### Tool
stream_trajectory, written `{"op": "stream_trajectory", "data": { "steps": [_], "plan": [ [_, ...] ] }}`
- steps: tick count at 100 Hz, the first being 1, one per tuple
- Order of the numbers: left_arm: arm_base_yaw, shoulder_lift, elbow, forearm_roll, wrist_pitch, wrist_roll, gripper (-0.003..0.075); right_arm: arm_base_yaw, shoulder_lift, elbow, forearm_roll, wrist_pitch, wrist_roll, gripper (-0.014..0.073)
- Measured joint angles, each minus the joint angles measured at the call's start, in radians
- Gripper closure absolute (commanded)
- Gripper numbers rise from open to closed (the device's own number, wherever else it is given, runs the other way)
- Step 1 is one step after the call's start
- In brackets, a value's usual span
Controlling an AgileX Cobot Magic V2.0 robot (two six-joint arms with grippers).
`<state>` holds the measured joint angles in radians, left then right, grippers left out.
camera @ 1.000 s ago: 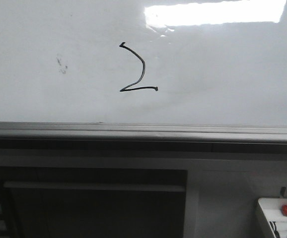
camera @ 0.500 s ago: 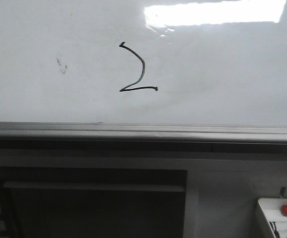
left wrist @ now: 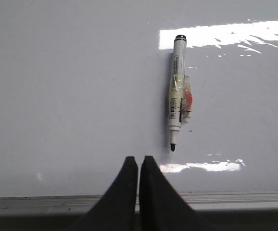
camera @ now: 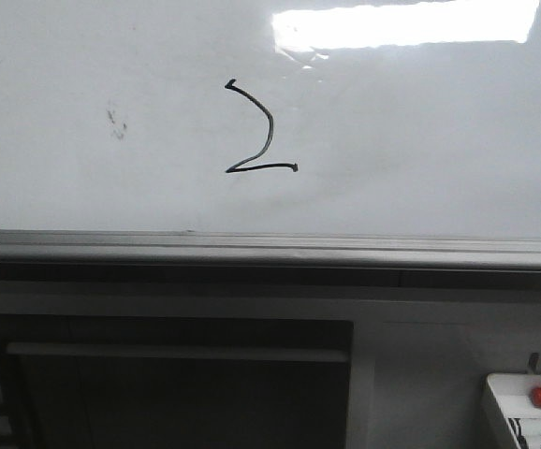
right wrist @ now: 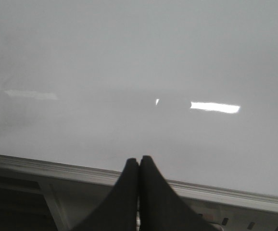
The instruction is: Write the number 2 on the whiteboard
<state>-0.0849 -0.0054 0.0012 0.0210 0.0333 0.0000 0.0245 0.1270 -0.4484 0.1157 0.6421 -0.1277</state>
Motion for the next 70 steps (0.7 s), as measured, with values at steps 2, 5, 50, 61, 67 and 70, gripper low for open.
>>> {"op": "stream_trajectory", "data": {
  "steps": [2, 5, 50, 61, 67, 70],
  "plan": [
    [0.0, 0.0, 0.0, 0.0, 0.0, 0.0, 0.0738, 0.0, 0.0, 0.0, 0.0, 0.0, 0.0, 0.0666],
    [0.0, 0.0, 0.0, 0.0, 0.0, 0.0, 0.0738, 0.0, 0.0, 0.0, 0.0, 0.0, 0.0, 0.0666],
    [0.0, 0.0, 0.0, -0.002, 0.002, 0.0, 0.0738, 0.0, 0.0, 0.0, 0.0, 0.0, 0.0, 0.0666],
    [0.0, 0.0, 0.0, -0.002, 0.002, 0.0, 0.0738, 0.0, -0.002, 0.0, 0.0, 0.0, 0.0, 0.0666],
    [0.0, 0.0, 0.0, -0.002, 0.002, 0.0, 0.0738, 0.0, -0.012, 0.016, 0.0, -0.028, 0.0, 0.0666],
    [0.0, 0.0, 0.0, -0.002, 0.002, 0.0, 0.0738, -0.002, -0.025, 0.03, 0.0, -0.052, 0.0, 0.0666]
  ]
}}
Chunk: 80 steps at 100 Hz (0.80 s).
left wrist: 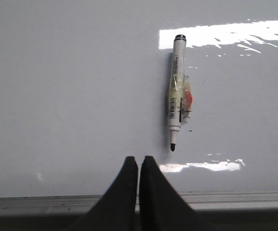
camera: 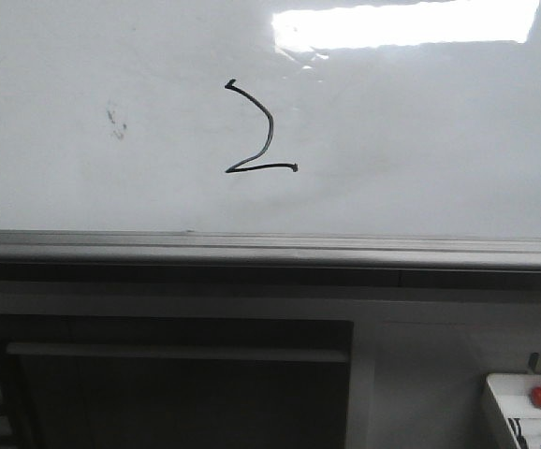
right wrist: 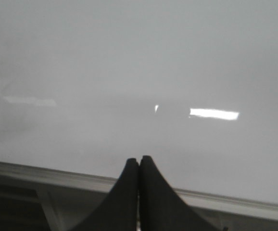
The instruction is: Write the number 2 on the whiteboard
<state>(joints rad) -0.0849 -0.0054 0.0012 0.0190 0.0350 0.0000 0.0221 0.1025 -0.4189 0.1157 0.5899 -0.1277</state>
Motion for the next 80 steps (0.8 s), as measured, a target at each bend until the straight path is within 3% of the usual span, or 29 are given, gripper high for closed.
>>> {"op": "stream_trajectory", "data": {
  "steps": [39, 80],
  "plan": [
    [0.0, 0.0, 0.0, 0.0, 0.002, 0.0, 0.0738, -0.022, -0.112, 0.421, 0.032, -0.523, 0.0, 0.0666],
    [0.0, 0.0, 0.0, 0.0, 0.002, 0.0, 0.0738, -0.023, -0.112, 0.431, 0.032, -0.59, 0.028, 0.0666]
  ]
}}
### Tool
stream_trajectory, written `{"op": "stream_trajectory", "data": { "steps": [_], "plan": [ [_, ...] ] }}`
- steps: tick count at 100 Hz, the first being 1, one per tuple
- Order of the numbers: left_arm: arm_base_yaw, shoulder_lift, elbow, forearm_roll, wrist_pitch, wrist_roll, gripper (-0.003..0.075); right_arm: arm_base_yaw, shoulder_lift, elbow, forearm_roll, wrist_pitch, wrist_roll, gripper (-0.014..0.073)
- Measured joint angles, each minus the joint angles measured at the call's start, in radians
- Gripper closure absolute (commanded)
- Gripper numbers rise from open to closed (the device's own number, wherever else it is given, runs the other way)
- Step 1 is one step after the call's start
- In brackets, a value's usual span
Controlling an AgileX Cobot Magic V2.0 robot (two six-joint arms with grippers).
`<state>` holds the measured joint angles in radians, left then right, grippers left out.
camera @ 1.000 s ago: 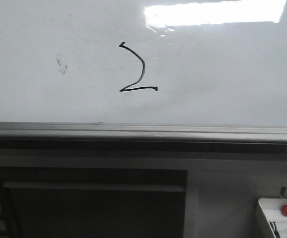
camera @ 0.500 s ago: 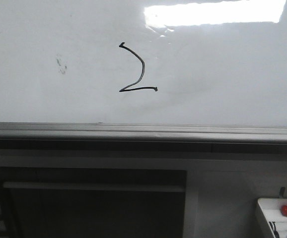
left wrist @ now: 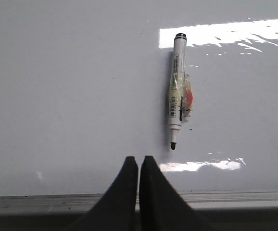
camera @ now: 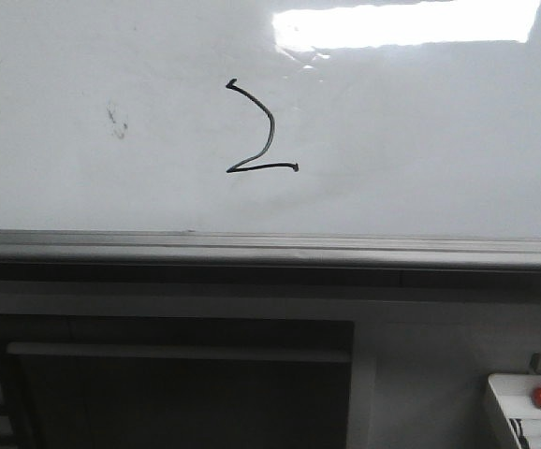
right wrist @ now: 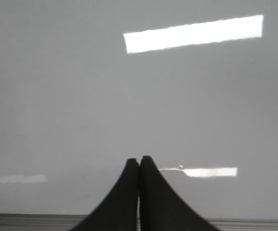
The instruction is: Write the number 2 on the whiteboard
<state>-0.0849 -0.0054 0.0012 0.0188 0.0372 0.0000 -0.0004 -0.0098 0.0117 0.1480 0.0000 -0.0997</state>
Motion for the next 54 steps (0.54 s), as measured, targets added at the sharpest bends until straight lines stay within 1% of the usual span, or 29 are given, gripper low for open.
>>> {"op": "stream_trajectory", "data": {
  "steps": [11, 18, 29, 54],
  "plan": [
    [0.0, 0.0, 0.0, 0.0, 0.002, 0.0, 0.0738, 0.0, 0.0, 0.0, -0.196, -0.012, 0.182, 0.0666],
    [0.0, 0.0, 0.0, 0.0, 0.002, 0.0, 0.0738, 0.0, 0.0, 0.0, -0.253, -0.012, 0.237, 0.0666],
    [0.0, 0.0, 0.0, 0.0, 0.002, 0.0, 0.0738, 0.0, 0.0, 0.0, -0.283, -0.012, 0.266, 0.0666],
    [0.0, 0.0, 0.0, 0.0, 0.002, 0.0, 0.0738, 0.0, 0.0, 0.0, -0.292, -0.012, 0.278, 0.0666]
  ]
}}
